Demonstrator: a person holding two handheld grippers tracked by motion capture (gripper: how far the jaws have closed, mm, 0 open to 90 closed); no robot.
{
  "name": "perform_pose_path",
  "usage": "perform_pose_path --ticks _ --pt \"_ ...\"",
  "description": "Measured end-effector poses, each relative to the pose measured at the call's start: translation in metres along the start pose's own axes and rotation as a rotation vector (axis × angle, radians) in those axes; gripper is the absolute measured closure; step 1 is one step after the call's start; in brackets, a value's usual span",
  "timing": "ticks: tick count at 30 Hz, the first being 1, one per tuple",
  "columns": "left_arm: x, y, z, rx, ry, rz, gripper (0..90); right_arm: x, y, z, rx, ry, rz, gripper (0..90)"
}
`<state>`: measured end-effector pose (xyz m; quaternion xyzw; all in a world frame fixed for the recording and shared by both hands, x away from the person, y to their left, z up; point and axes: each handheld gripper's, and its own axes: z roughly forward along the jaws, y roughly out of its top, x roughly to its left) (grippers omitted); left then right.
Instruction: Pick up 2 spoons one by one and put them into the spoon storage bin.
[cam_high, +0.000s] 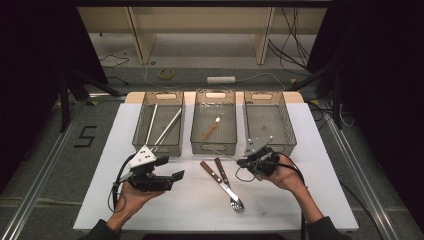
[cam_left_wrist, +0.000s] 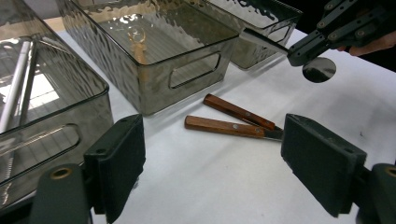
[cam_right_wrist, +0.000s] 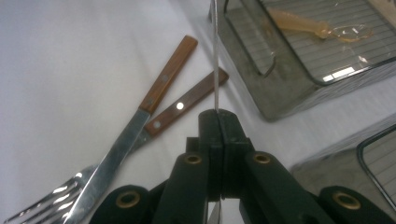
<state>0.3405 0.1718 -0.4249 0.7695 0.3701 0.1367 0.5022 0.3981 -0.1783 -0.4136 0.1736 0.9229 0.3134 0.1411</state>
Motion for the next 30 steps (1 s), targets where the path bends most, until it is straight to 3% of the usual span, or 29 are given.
perform_pose_path --ticks 13,30 --pt "0.005 -0.005 -0.012 -0.016 0.037 -0.009 20.5 -0.016 0.021 0.0 -0.088 -0.001 0.133 90.0" --pt "0.003 -0.009 -0.021 -0.045 0.054 -0.015 19.8 -0.037 0.049 0.008 -0.138 -0.025 0.233 90.0"
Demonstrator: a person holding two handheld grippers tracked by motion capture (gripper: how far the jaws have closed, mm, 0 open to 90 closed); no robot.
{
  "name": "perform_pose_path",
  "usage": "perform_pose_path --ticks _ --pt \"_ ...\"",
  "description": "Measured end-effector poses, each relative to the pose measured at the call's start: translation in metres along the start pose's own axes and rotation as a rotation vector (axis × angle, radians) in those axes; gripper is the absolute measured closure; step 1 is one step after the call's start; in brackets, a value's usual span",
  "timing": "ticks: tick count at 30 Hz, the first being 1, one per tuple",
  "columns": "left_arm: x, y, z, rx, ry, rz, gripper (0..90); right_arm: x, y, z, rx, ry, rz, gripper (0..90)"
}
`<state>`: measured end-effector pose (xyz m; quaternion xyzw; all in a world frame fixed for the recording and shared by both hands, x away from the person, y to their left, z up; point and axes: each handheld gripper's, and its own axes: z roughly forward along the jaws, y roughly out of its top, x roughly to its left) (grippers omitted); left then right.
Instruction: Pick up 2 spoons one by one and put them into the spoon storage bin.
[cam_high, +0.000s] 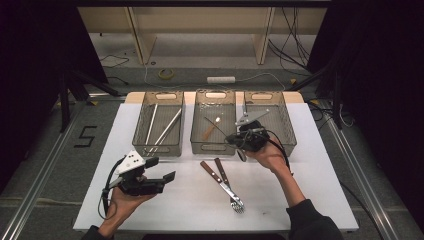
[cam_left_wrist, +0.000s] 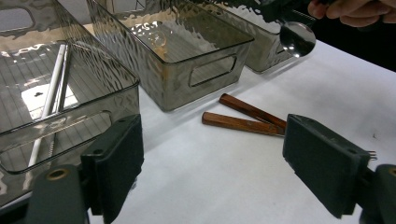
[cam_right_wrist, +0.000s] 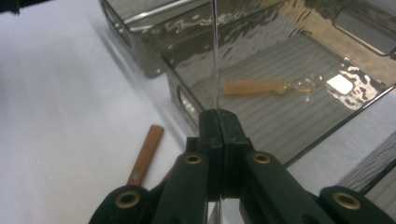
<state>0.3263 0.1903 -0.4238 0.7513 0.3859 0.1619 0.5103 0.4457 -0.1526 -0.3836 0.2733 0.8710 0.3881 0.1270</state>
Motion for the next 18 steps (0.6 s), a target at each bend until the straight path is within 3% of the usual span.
perform_pose_path --ticks 18 --pt "-0.003 -0.002 -0.004 -0.007 0.004 0.007 18.6 -0.02 0.035 0.019 -0.048 -0.038 0.09 90.0"
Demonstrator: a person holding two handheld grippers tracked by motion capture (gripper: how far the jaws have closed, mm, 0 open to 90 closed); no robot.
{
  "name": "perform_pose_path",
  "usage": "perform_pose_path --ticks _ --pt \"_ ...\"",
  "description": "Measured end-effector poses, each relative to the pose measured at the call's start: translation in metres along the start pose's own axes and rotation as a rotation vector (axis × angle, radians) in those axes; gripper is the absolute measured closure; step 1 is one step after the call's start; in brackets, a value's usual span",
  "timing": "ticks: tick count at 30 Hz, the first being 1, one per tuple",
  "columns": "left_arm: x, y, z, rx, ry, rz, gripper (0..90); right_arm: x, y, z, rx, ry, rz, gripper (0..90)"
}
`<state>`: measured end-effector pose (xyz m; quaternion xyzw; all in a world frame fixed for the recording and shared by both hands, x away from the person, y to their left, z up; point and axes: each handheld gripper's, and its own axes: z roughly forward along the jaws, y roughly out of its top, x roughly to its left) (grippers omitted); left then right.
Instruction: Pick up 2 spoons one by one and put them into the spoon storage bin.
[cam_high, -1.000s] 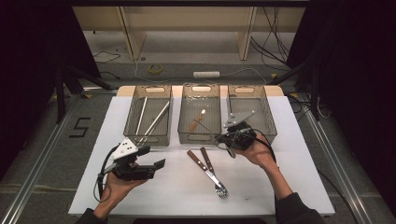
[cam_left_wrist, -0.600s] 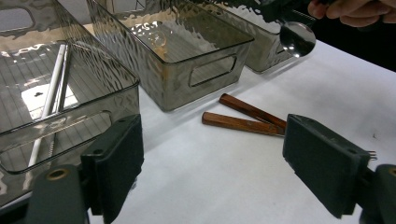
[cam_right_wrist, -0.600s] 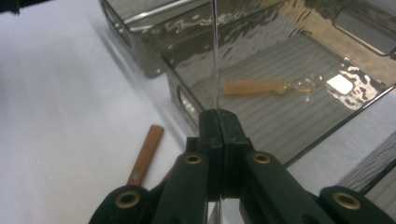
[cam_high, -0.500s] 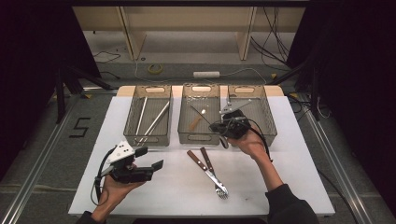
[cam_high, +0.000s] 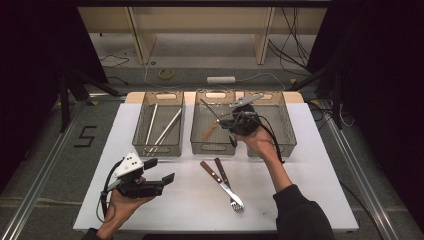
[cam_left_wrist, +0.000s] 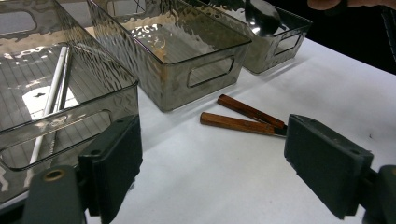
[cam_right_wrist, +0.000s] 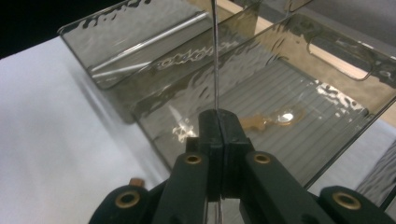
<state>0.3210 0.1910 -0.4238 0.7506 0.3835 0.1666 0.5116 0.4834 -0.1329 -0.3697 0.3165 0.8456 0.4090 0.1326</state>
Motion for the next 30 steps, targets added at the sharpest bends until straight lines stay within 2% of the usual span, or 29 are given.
perform_pose_path --ticks 14,22,30 --pt "-0.001 0.0 0.0 -0.008 0.003 0.008 18.3 -0.013 0.02 0.018 -0.003 -0.063 0.053 90.0" --pt "-0.001 0.001 -0.001 -0.011 0.014 0.012 18.2 -0.016 0.021 0.027 -0.007 -0.087 0.072 90.0" --pt "0.0 0.001 -0.002 -0.017 0.013 0.011 18.3 -0.019 0.015 0.039 0.024 -0.115 0.086 90.0"
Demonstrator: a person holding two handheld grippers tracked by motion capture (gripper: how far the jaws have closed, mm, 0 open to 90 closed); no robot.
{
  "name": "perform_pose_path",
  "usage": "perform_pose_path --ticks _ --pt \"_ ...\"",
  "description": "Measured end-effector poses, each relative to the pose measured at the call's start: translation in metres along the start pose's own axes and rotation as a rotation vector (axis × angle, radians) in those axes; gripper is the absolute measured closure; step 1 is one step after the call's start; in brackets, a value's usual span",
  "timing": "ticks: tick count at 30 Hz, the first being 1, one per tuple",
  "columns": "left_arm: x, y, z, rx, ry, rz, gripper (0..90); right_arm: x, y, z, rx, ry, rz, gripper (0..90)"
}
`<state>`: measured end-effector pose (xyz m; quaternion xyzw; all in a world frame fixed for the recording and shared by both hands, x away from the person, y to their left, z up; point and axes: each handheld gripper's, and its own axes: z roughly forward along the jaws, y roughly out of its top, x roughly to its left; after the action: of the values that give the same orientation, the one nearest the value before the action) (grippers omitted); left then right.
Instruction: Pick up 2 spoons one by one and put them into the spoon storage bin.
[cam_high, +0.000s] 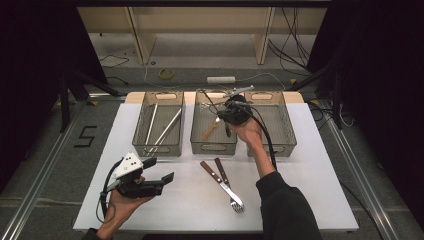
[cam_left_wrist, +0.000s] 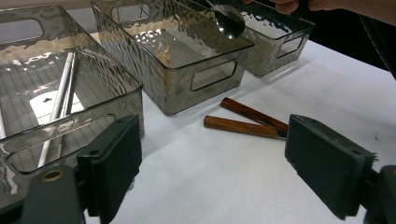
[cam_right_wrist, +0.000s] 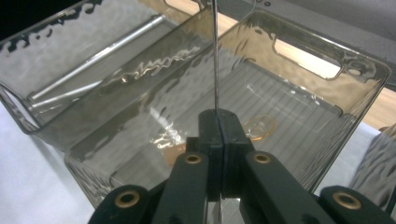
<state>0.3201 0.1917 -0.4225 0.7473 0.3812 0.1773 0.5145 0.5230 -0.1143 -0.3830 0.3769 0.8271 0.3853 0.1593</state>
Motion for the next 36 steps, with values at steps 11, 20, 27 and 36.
perform_pose_path --ticks 11,20,27,36 --pt "0.0 0.0 0.0 -0.001 0.004 0.009 18.2 0.0 -0.01 0.013 0.036 -0.02 0.001 90.0" --pt "-0.001 0.0 0.0 0.005 0.009 0.018 18.2 0.002 -0.012 0.018 0.054 -0.017 -0.01 90.0" --pt "-0.001 0.0 0.0 0.004 0.009 0.02 18.2 0.001 -0.02 0.022 0.072 -0.022 -0.008 89.6" --pt "-0.001 0.0 0.0 0.004 0.011 0.017 18.1 0.002 -0.024 0.025 0.089 -0.02 -0.001 75.4"
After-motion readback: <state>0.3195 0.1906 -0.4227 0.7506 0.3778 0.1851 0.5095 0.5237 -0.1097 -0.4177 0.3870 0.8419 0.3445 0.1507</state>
